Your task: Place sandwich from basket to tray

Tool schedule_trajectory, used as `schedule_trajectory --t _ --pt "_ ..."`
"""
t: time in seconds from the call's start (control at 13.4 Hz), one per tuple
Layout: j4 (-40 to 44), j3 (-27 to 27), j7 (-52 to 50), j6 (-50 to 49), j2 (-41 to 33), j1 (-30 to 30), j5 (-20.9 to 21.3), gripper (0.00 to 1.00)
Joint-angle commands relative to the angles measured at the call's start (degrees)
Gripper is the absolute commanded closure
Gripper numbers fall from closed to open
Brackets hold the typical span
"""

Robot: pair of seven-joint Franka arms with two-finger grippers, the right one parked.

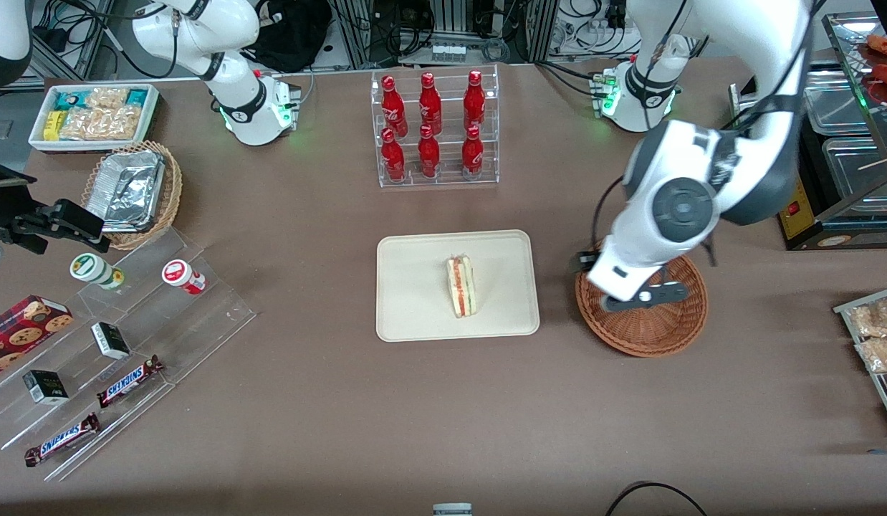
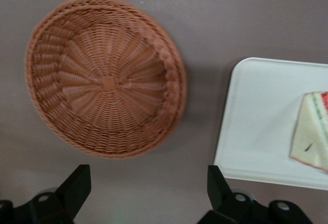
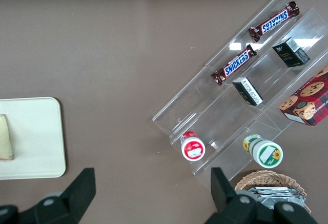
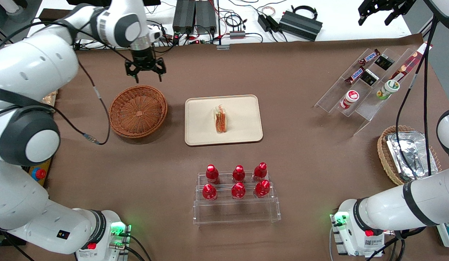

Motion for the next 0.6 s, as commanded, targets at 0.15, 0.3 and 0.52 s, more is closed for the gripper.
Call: schedule_trajectory --t 0.15,0.3,0.52 --pt "-9.3 -1.6 10.5 -3.1 -11.7 7.4 0.3 0.00" --pt "-9.2 -2.9 15.9 -7.1 -14.6 11.1 0.3 0.00" --pt "-8.8 -6.2 18.7 -10.3 -17.1 16.1 0.6 0.00"
